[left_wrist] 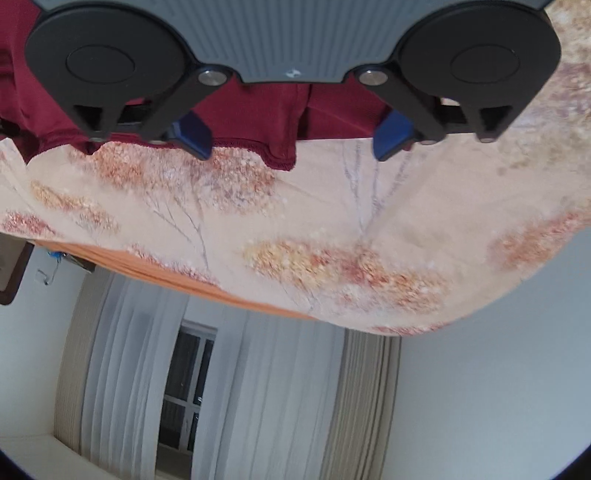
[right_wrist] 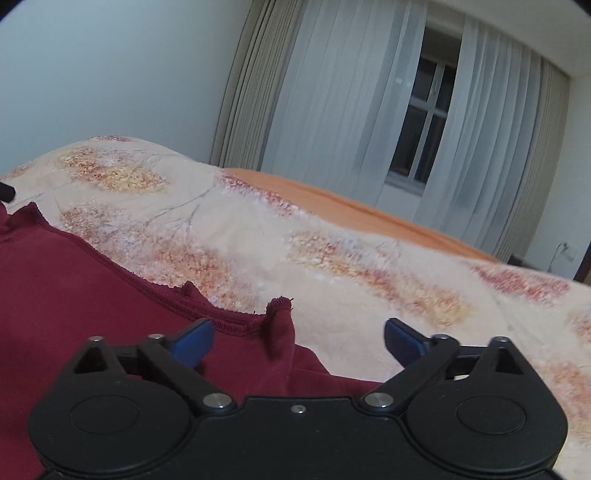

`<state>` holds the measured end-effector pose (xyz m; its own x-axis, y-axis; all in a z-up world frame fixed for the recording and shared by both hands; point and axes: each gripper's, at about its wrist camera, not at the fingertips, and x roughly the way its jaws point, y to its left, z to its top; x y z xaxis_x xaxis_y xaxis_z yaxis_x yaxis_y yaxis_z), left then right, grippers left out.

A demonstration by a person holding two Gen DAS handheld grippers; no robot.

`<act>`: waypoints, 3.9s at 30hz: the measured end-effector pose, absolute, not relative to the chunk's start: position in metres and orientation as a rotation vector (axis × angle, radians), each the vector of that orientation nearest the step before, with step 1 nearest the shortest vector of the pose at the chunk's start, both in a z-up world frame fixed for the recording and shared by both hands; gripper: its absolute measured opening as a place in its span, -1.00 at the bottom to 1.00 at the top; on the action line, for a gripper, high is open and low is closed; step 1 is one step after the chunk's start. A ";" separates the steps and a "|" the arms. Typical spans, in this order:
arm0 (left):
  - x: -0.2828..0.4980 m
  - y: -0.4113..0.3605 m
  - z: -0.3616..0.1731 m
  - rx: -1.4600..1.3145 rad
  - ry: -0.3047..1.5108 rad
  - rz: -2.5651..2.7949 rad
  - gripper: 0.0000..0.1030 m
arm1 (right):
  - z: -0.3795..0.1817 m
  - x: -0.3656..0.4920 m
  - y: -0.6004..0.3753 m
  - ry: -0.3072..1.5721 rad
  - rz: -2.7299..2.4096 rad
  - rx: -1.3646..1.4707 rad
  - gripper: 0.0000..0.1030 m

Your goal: Fold small clothes

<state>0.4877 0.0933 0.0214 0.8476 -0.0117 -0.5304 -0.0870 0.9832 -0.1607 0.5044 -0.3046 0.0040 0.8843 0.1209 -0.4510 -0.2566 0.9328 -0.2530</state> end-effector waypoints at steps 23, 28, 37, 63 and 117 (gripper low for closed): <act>0.349 0.087 -0.037 -0.230 0.595 0.106 0.99 | -0.060 0.414 -0.256 0.401 0.191 -0.463 0.99; 0.344 0.086 -0.041 -0.223 0.565 0.106 0.99 | -0.066 0.407 -0.251 0.360 0.171 -0.497 0.99; 0.342 0.089 -0.042 -0.238 0.551 0.100 0.99 | -0.052 0.389 -0.236 0.260 0.099 -0.584 0.99; 0.336 0.094 -0.042 -0.276 0.518 0.077 0.99 | -0.068 0.368 -0.157 0.267 0.279 -0.577 0.99; 0.445 -0.295 0.043 0.318 0.655 -0.503 -0.58 | -0.032 0.289 -0.410 0.343 -0.070 -0.329 0.99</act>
<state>0.4447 -0.2953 0.0433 0.6807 -0.3420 -0.6478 0.5373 0.8342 0.1243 0.2890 -0.4097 -0.0320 0.9399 -0.1225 -0.3187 0.0118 0.9445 -0.3283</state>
